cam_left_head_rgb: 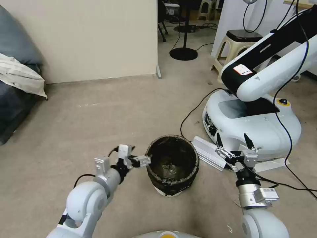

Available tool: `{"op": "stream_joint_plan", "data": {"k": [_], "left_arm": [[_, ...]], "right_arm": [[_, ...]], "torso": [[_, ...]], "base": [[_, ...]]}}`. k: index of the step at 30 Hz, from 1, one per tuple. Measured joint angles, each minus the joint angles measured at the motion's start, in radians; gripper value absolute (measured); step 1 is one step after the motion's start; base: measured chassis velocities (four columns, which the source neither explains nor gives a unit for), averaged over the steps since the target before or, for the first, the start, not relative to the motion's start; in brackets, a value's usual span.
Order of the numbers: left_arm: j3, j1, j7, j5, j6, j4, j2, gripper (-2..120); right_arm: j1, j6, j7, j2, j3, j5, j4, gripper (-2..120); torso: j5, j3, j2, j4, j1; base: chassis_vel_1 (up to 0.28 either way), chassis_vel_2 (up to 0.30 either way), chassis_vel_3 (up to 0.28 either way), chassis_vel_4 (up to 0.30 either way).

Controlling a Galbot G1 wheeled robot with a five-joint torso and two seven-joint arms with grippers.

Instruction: Pick up the trash can from the floor.

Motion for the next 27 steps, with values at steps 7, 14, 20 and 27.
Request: {"op": "stream_joint_plan", "data": {"k": [7,14,20,27], "left_arm": [[0.057,-0.033,0.027,0.017,-0.005,0.077,0.027,100],[0.083,-0.055,0.010,0.025,-0.007,0.102,0.024,100],[0.093,-0.075,-0.039,0.028,-0.013,0.117,0.020,100],[0.100,-0.100,-0.102,0.016,-0.022,0.121,0.005,100]], "right_arm": [[0.000,-0.009,0.001,0.007,0.002,-0.004,0.002,100],[0.000,-0.011,0.002,0.014,0.001,-0.013,0.001,100],[0.002,-0.012,0.002,0.017,0.000,-0.018,-0.003,100],[0.005,-0.014,0.003,0.015,0.001,-0.021,-0.008,100]], "torso": [[0.0001,0.000,0.000,0.0000,0.000],[0.0000,0.000,0.000,0.0000,0.000],[0.0000,0.000,0.000,0.0000,0.000],[0.0000,0.000,0.000,0.0001,0.000]], "base": [[0.000,0.000,0.000,0.000],[0.000,0.000,0.000,0.000],[0.000,0.000,0.000,0.000],[0.000,0.000,0.000,0.000]]}}
